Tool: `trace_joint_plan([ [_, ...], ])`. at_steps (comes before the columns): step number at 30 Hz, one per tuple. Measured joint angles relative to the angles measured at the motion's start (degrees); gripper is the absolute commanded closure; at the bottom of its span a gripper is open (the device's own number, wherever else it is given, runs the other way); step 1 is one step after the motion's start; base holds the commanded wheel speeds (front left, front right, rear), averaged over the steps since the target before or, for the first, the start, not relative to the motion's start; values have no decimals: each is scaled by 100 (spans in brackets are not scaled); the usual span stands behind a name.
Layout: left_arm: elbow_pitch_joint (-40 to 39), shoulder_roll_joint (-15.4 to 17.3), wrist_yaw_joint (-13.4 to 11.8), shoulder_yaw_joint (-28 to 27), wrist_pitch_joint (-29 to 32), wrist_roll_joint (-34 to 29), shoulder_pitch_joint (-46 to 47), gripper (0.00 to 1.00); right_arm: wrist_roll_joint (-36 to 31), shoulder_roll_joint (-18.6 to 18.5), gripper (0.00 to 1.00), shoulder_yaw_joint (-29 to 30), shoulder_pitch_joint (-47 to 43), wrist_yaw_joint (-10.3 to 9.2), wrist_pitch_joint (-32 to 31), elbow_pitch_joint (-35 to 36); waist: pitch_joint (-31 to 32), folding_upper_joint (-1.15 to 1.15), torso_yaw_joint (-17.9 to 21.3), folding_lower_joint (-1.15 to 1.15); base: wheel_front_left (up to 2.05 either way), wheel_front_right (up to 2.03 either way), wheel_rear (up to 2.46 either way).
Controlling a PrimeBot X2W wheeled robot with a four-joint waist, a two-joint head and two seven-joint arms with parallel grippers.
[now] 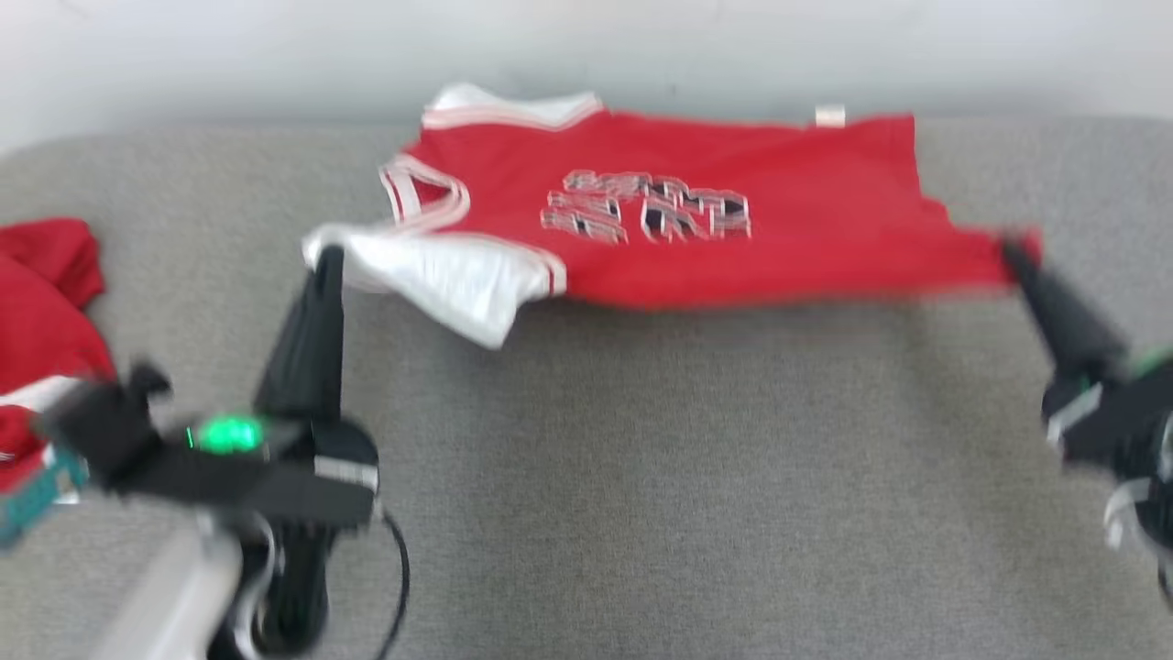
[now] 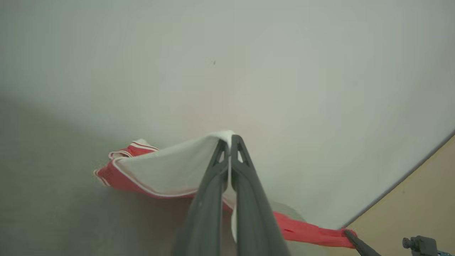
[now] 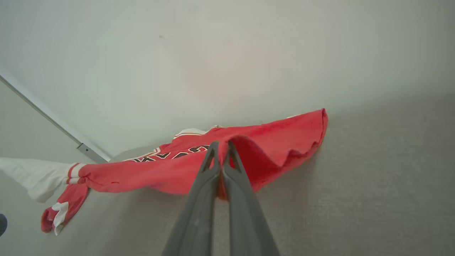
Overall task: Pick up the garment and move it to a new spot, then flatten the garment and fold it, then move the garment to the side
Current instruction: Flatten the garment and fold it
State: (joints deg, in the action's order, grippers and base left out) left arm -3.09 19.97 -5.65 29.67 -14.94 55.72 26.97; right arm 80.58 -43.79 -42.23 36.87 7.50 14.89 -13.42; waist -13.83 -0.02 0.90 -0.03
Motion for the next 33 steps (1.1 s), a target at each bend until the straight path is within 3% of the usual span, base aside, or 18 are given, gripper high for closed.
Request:
trace_joint_plan([
  [5,-482,-310,-230,-377,0,-171,-1388,100,-22,-172,100,-32,-1287,0,1,383,463,0,-56,1,0,0,0],
  [17,-693,-644,-427,-567,0,-335,-3134,100,4,-292,100,299,-2844,0,7,486,1008,1,-133,2,0,0,0],
  [24,-527,-725,-436,-346,13,-369,-3710,100,25,-383,100,465,-3498,0,7,374,1054,1,-301,2,0,0,0],
  [33,-349,-653,-381,-130,129,-521,-3632,100,-280,-236,100,689,-3685,0,-43,276,1075,2,-355,2,0,0,0],
])
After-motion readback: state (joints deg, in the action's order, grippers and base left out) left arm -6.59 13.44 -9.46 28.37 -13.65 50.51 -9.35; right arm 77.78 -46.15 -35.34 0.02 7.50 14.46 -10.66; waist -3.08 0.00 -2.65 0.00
